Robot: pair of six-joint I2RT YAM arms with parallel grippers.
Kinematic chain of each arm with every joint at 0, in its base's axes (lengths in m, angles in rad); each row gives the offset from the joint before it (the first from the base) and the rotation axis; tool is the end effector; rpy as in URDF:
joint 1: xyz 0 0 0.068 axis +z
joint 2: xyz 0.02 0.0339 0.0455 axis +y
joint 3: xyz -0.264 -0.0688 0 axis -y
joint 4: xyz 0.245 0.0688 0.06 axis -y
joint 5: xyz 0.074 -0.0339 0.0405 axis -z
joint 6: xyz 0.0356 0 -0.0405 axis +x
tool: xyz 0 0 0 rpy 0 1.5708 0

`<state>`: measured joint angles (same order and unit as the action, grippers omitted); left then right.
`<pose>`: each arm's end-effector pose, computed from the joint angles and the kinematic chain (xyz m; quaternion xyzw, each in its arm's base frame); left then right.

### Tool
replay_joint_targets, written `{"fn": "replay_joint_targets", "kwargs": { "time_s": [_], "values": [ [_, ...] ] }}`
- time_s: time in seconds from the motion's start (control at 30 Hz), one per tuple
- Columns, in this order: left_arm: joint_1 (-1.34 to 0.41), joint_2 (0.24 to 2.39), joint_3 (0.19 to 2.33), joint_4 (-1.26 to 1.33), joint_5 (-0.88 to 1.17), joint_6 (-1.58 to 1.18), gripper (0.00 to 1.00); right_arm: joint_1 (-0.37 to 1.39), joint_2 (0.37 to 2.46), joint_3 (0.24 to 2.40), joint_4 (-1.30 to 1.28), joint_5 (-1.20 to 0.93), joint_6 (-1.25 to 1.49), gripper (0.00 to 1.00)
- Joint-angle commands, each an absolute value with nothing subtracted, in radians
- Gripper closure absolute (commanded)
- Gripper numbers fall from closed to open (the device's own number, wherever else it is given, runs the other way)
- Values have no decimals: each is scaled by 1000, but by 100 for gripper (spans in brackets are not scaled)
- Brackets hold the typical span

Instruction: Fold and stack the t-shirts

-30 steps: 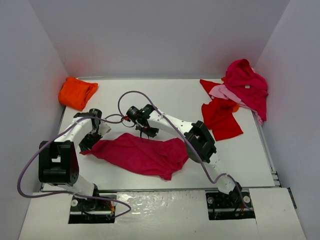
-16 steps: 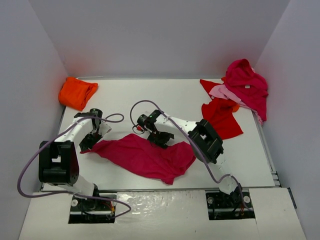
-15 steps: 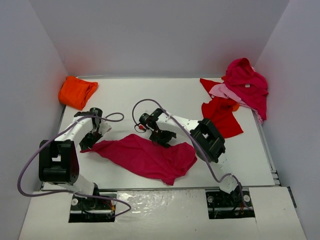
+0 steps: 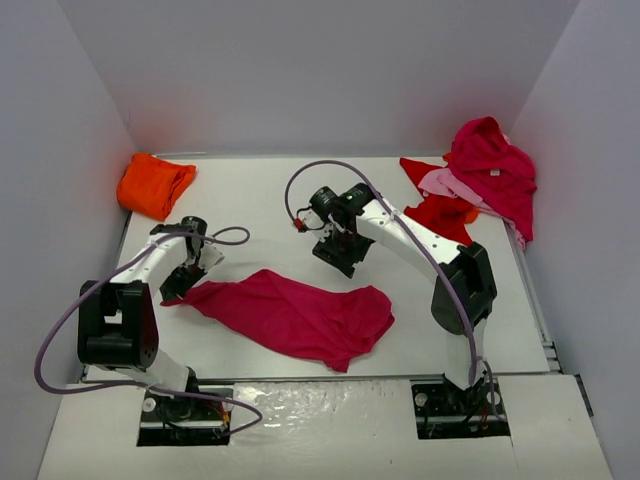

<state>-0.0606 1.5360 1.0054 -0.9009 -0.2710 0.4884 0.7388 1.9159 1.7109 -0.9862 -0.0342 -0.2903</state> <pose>0.2676 -0.0067 0.1979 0.2589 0.9540 0.1463 0.0388 0.2964 0.2716 0.2690 -0.4860 0.8532 0.0583 0.1802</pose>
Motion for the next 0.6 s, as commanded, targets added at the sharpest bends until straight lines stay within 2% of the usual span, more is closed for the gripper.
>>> {"fn": "replay_joint_targets", "kwargs": {
  "time_s": [0.0,0.2,0.57],
  "values": [
    [-75,1491,1028,-931,-306,463,100,770,1911,1801,-1017,-109,-304,51],
    [-83,1442,985,-940,-334,460,100,902,1952,1701,-993,-34,-311,50],
    [-83,1411,976,-964,-334,449,100,931,2004,1646,-952,-40,-295,49]
  ]
}}
